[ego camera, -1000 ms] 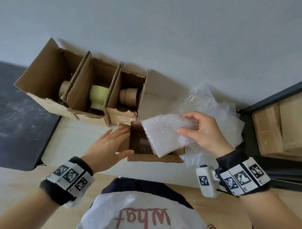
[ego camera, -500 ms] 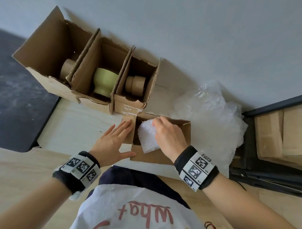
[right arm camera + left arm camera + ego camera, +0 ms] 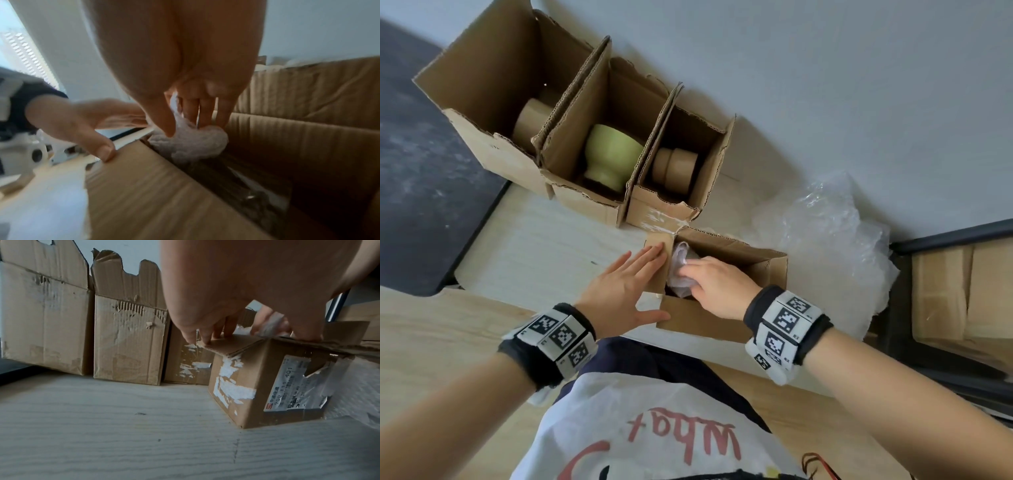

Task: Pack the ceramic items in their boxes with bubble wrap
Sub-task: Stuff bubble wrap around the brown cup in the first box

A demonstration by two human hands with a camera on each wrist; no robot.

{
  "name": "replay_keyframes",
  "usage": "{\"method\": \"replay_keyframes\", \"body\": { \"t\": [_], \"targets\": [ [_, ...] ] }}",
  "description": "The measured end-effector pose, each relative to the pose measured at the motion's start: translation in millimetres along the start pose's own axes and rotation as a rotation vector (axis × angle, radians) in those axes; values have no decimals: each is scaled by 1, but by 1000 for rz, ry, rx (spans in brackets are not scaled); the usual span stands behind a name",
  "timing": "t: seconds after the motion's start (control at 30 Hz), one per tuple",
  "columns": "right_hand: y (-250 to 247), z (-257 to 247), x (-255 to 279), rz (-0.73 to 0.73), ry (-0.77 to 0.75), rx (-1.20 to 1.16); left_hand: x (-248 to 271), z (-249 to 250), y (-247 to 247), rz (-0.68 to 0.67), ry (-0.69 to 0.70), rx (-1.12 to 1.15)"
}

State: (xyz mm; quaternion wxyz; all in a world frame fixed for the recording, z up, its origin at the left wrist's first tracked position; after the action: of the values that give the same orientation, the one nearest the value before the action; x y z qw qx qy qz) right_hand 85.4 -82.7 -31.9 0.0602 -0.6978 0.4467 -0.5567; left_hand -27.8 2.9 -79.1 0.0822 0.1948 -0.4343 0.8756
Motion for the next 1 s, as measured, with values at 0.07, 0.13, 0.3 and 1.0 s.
{"method": "replay_keyframes", "body": {
  "t": [0.07, 0.13, 0.3, 1.0],
  "targets": [
    [0, -2, -14, -65, 17, 177, -1, -1, 1, 5, -1, 2],
    [-1, -5, -26, -134, 49, 334, -2, -1, 0, 7, -4, 5],
    [-8, -5, -33, -170, 17, 307, -2, -1, -3, 15, 9, 0],
    [14, 10, -33, -190, 99, 426, 0, 1, -5, 25, -17, -92]
  ]
}}
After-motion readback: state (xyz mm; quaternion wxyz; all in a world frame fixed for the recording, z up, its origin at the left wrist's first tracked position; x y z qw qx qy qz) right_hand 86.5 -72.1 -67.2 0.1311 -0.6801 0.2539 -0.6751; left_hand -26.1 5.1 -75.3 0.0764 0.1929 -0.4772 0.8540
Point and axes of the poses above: each hand's wrist, its own x-axis away from the middle knuckle, its own y-axis out of the palm, z = x × y, the point moved 5 cm from there along -x, towards the middle knuckle, and after that the axes turned 14 degrees about -z, right-handed, at the moved point
